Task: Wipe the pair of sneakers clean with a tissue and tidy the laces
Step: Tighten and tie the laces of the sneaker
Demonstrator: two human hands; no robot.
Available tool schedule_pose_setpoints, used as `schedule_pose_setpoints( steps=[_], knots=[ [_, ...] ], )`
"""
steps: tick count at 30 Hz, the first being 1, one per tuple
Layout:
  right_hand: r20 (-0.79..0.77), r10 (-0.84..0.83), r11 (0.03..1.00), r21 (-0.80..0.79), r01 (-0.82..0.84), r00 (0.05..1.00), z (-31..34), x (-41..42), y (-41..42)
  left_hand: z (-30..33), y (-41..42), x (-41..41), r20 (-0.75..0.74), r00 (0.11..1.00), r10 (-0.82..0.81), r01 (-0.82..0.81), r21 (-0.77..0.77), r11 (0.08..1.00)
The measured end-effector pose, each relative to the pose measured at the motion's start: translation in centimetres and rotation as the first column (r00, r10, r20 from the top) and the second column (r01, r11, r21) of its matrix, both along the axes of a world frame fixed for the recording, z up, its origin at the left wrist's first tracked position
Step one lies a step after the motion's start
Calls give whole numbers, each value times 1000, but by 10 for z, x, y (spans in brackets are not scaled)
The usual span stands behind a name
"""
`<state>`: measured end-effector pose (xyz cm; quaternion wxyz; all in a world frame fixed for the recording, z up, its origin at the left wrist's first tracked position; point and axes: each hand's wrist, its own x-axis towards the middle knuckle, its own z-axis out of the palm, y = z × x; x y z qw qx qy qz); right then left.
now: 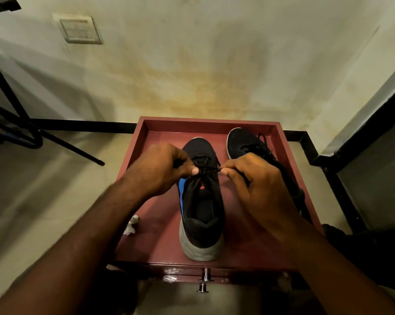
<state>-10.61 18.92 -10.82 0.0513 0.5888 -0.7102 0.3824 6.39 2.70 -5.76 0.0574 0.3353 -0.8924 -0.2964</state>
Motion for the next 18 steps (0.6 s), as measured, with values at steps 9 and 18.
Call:
schedule_pose_setpoints(
  steps=[9, 18],
  knots=[
    [373, -59, 998, 53, 42, 926, 1, 0, -2, 7, -28, 28, 119, 982, 146, -151, 39, 988],
    [953, 260, 965, -263, -3, 152, 29, 11, -4, 11, 1, 1, -509, 789, 344, 235, 767, 597]
  ],
)
